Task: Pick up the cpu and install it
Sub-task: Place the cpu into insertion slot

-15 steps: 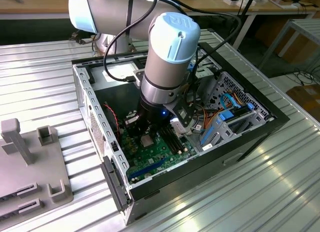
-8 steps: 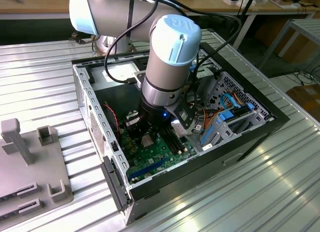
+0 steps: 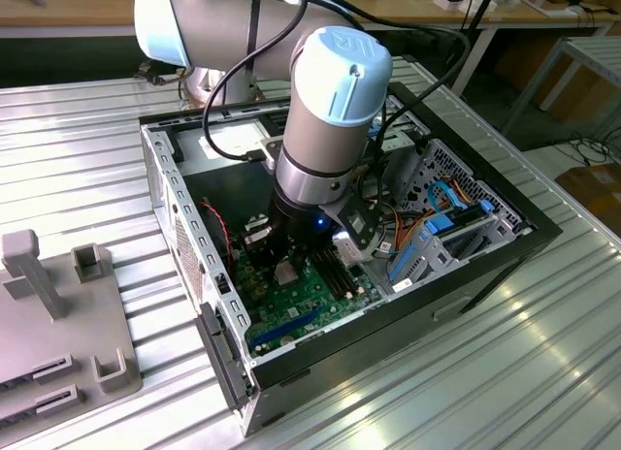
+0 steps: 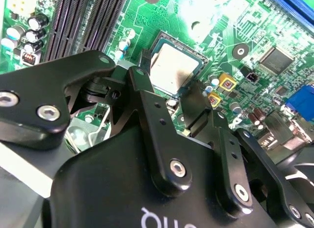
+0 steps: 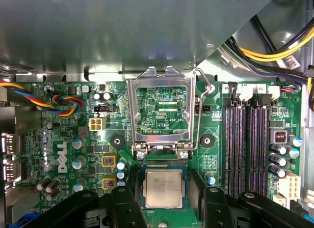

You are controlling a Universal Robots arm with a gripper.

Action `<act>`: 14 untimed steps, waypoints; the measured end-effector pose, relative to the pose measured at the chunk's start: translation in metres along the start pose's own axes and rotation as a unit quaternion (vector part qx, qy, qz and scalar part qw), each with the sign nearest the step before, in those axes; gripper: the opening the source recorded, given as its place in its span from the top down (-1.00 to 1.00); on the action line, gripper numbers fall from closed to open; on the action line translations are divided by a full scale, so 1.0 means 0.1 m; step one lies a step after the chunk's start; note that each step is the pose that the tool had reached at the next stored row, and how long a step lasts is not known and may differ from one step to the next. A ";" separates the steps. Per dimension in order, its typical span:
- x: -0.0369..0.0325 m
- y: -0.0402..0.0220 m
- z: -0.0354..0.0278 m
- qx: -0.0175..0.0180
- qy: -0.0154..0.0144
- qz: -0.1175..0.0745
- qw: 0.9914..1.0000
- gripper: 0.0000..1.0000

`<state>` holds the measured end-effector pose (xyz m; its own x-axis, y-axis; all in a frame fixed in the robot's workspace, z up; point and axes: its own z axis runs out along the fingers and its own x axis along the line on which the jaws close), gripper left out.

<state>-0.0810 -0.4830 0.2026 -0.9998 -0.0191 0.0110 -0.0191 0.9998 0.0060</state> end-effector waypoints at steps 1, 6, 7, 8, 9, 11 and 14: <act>0.001 0.001 -0.051 0.000 0.000 0.000 1.000 -0.04; -0.004 0.001 -0.086 0.000 0.001 0.000 1.000 -0.07; -0.006 0.001 -0.086 0.000 0.001 0.000 1.000 -0.07; -0.009 0.001 -0.084 0.000 0.001 0.000 1.000 -0.19; -0.010 0.001 -0.081 0.000 0.001 0.000 1.000 -0.19; -0.010 0.001 -0.080 0.000 0.001 0.000 1.000 -0.19; -0.010 0.001 -0.078 0.000 0.001 0.000 1.000 -0.19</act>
<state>-0.0799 -0.4829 0.2104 -0.9997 -0.0191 0.0132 -0.0190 0.9998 0.0063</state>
